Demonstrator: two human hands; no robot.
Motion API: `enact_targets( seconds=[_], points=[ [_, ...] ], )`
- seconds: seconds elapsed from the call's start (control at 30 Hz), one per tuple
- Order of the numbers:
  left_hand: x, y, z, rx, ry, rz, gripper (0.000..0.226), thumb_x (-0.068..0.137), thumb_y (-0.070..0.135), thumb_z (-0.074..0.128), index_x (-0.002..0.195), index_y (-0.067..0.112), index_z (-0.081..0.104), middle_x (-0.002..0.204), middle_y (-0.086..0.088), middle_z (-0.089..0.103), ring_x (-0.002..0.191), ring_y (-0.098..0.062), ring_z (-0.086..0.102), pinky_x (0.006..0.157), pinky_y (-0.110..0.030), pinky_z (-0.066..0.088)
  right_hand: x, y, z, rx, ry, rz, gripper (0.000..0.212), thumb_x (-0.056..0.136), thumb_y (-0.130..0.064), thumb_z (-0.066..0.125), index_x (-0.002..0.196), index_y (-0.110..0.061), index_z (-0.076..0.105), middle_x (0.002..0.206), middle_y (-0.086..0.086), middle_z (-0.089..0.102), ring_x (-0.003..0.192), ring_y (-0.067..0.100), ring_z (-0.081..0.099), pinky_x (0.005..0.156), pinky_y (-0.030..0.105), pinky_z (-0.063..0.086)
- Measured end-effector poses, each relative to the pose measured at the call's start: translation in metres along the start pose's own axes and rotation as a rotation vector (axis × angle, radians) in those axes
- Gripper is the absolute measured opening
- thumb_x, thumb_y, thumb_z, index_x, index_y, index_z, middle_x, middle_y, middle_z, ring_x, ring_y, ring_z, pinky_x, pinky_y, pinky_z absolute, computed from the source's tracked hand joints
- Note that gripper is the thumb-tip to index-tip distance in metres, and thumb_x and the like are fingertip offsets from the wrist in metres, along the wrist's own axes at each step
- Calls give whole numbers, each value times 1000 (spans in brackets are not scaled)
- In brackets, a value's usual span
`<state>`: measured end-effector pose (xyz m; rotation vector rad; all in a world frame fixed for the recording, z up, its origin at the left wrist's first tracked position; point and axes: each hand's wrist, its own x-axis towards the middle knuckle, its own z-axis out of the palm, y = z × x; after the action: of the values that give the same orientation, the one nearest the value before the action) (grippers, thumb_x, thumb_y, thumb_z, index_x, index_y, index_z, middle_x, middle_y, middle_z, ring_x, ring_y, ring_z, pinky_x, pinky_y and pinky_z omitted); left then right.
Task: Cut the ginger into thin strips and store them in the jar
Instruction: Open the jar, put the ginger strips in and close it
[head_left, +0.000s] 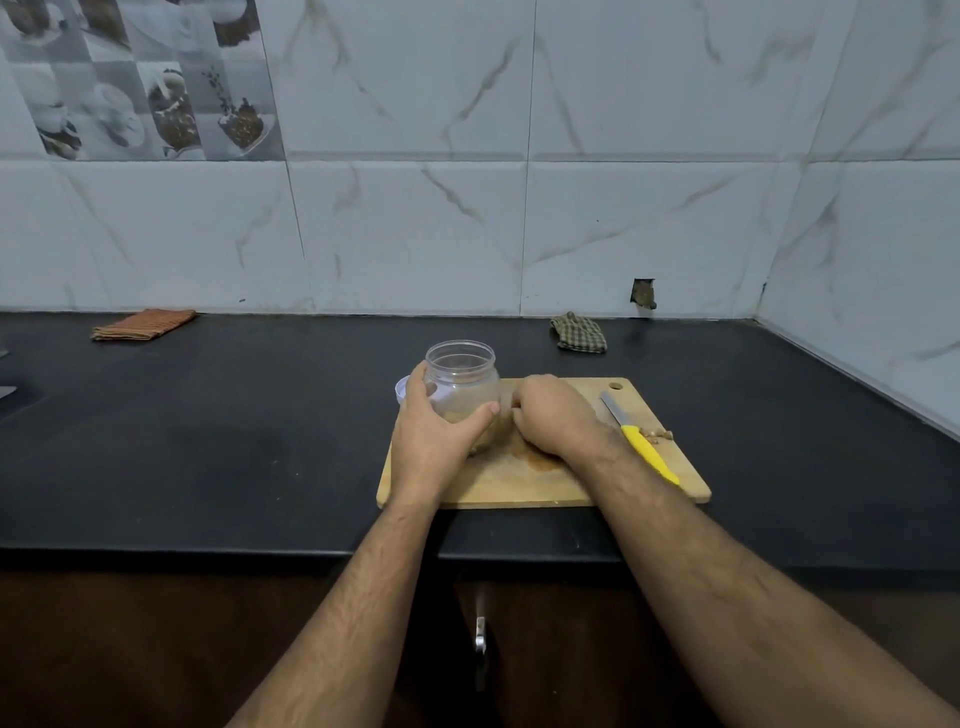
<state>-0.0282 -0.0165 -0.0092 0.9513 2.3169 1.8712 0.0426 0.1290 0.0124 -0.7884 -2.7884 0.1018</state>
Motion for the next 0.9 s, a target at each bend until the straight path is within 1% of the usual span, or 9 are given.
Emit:
enact_targets(
  seconds=[0.1, 0.17, 0.23, 0.33, 0.4, 0.53, 0.63, 0.77, 0.9],
  points=[
    [1, -2, 1, 14, 3, -10, 89, 71, 49, 80, 144, 32, 33, 137, 8, 51, 126, -13, 48, 92, -25, 36, -8, 11, -19, 8, -44, 58, 17, 87, -15, 60, 72, -14, 69, 70, 2, 67, 73, 22, 65, 63, 30, 48],
    [0, -2, 1, 19, 3, -15, 90, 71, 50, 80, 144, 32, 32, 138, 8, 50, 126, -14, 48, 92, -25, 35, -6, 23, -30, 95, 0, 134, 17, 83, -11, 62, 68, -15, 69, 70, 1, 69, 73, 20, 66, 66, 32, 55],
    [0, -1, 2, 15, 2, -14, 90, 71, 50, 80, 145, 33, 32, 138, 8, 50, 126, -13, 47, 92, -24, 34, -4, 36, -36, 134, 64, 208, 20, 82, -3, 57, 71, -13, 70, 74, 3, 70, 76, 22, 67, 71, 35, 58],
    [-1, 0, 1, 17, -4, -10, 89, 72, 50, 79, 145, 33, 31, 138, 8, 49, 127, -13, 46, 92, -24, 33, -10, 39, -34, 64, -9, 268, 23, 83, 5, 51, 88, -7, 71, 88, 7, 70, 84, 26, 67, 79, 39, 58],
    [-2, 0, 1, 21, -3, -10, 90, 72, 49, 79, 146, 32, 30, 138, 7, 49, 127, -14, 46, 92, -24, 33, -14, 34, -27, -13, -58, 255, 23, 84, 6, 48, 88, -7, 66, 89, 5, 67, 82, 24, 63, 74, 36, 55],
    [-1, 0, 1, 29, 1, -8, 91, 71, 50, 79, 146, 31, 30, 138, 6, 49, 127, -15, 46, 92, -25, 34, -13, 16, -23, -91, -84, 226, 23, 86, 2, 50, 68, -13, 50, 77, 5, 58, 71, 25, 56, 63, 34, 45],
    [-1, 0, 1, 41, -1, -9, 91, 72, 50, 79, 146, 31, 30, 138, 6, 49, 126, -15, 46, 92, -25, 34, -9, 6, -27, -48, -63, 223, 17, 86, -1, 52, 75, -12, 60, 81, 6, 64, 71, 25, 59, 63, 33, 48],
    [-1, -1, 1, 46, 3, -8, 92, 71, 50, 79, 146, 31, 31, 138, 6, 50, 126, -16, 47, 92, -25, 36, -6, -1, -24, 58, -16, 151, 18, 87, -11, 54, 90, -12, 72, 87, 5, 70, 82, 24, 66, 73, 35, 57],
    [-1, -1, 1, 48, 4, -5, 91, 71, 50, 79, 146, 31, 31, 137, 5, 50, 125, -17, 48, 92, -25, 36, -20, -5, -5, 41, -12, 65, 15, 88, -22, 56, 81, -14, 68, 80, 4, 66, 80, 26, 62, 64, 29, 44]
  ],
)
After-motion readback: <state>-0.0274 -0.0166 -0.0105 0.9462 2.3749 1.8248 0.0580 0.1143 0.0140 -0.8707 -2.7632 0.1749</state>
